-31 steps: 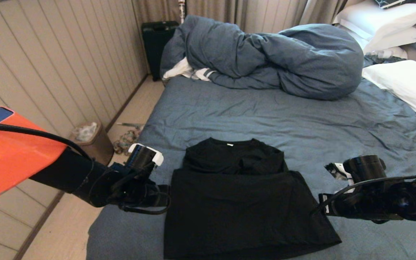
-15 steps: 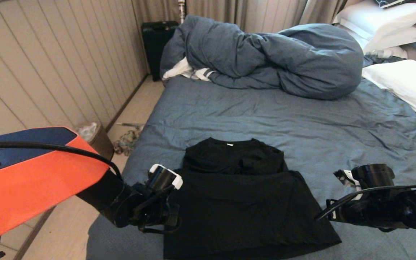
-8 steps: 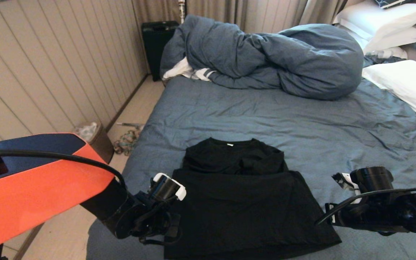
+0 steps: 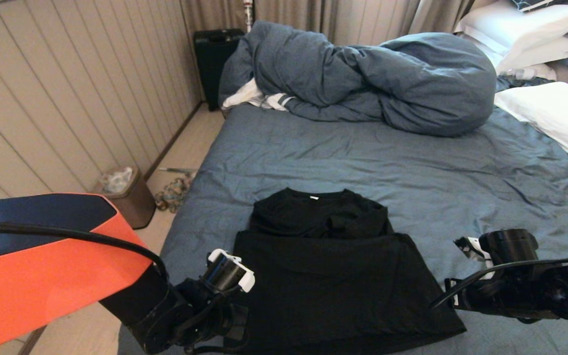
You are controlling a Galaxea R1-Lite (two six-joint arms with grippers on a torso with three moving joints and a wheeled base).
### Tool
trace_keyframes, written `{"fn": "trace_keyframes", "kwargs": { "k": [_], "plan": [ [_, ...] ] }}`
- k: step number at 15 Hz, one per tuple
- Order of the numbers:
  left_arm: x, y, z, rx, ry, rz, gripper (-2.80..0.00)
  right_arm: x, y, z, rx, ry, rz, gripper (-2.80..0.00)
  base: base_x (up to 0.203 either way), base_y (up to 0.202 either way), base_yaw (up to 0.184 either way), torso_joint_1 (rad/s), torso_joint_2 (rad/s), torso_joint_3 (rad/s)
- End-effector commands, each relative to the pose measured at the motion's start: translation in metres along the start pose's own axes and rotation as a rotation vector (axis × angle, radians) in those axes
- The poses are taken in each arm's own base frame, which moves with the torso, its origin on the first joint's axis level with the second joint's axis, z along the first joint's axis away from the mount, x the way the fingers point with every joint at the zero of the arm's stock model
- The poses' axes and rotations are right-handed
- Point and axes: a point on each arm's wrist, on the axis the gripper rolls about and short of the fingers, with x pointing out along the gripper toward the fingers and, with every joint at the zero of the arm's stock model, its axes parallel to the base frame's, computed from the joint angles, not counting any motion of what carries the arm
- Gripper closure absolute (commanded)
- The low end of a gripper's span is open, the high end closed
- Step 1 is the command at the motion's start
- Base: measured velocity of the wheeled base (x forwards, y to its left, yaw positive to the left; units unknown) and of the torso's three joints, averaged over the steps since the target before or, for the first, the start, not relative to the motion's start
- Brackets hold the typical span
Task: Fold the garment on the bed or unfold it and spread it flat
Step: Fold the black T-shirt
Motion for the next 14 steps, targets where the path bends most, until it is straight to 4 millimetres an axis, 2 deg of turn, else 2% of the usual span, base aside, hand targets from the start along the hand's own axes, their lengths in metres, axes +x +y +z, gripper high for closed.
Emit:
{"fn": "trace_keyframes", "kwargs": {
  "k": [1, 2, 7, 9, 14],
  "plan": [
    [0.007, -0.005, -0.008, 0.023, 0.027, 0.003, -2.80, 0.001, 0.000, 0.000, 0.001, -0.001, 0.001, 0.00, 0.000, 0.000, 0.000, 0.000, 0.00, 0.000],
    [0.009, -0.011, -0.012, 0.043, 0.037, -0.002, -2.80, 0.001, 0.000, 0.000, 0.001, -0.001, 0.001, 0.00, 0.000, 0.000, 0.000, 0.000, 0.00, 0.000],
    [0.010, -0.012, -0.012, 0.045, 0.036, -0.003, -2.80, 0.000, 0.000, 0.001, 0.000, -0.007, 0.001, 0.00, 0.000, 0.000, 0.000, 0.000, 0.00, 0.000],
    [0.024, -0.016, -0.015, 0.057, 0.054, 0.016, -2.80, 0.000, 0.000, 0.002, 0.000, -0.011, 0.001, 0.00, 0.000, 0.000, 0.000, 0.000, 0.00, 0.000],
    [0.033, -0.024, -0.018, 0.077, 0.065, 0.027, -2.80, -0.001, -0.001, 0.002, 0.001, -0.014, 0.001, 0.00, 0.000, 0.000, 0.000, 0.000, 0.00, 0.000]
  ]
}}
